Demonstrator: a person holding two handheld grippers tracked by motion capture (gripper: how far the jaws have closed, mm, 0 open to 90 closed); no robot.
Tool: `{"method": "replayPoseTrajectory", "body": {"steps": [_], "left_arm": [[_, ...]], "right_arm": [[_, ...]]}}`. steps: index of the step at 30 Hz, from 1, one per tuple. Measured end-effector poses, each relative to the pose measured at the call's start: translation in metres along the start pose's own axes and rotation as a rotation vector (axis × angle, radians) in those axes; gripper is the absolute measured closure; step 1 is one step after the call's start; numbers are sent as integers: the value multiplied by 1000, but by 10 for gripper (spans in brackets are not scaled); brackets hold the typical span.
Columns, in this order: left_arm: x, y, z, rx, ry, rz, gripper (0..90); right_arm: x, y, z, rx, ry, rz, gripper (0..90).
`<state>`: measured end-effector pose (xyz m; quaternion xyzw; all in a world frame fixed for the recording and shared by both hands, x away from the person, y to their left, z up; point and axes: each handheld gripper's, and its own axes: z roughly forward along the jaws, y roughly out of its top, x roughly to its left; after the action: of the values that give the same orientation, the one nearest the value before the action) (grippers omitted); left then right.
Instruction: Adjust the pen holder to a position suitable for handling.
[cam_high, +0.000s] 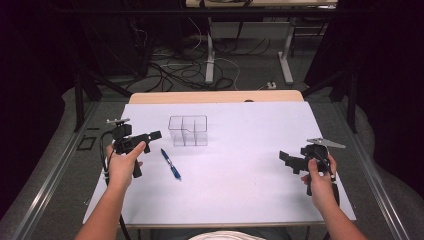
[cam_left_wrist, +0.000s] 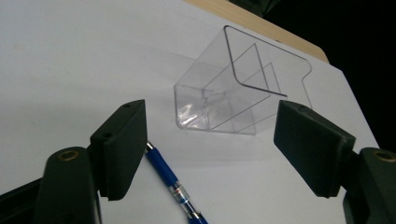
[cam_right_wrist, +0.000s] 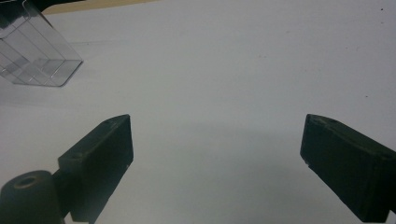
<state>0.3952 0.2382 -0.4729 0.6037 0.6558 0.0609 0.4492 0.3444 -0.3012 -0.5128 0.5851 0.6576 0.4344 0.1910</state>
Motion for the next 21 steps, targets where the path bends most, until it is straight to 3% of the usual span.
{"method": "replayPoseTrajectory", "body": {"steps": [2, 6, 7, 11, 12, 21], "left_arm": [[0, -1, 0, 9, 14, -6, 293], [0, -3, 0, 20, 32, -58, 325], [1, -3, 0, 32, 35, -49, 329], [2, -8, 5, 51, 53, -72, 360], [2, -9, 7, 47, 55, -96, 370], [7, -20, 21, 113, 88, -132, 415]], "right_arm": [[0, 0, 0, 2, 0, 1, 91], [0, 0, 0, 2, 1, 0, 91], [0, 0, 0, 8, 4, 0, 91], [-1, 0, 1, 1, 1, -11, 91], [0, 0, 1, 4, 1, 1, 91], [0, -1, 3, 9, 3, 5, 91]]}}
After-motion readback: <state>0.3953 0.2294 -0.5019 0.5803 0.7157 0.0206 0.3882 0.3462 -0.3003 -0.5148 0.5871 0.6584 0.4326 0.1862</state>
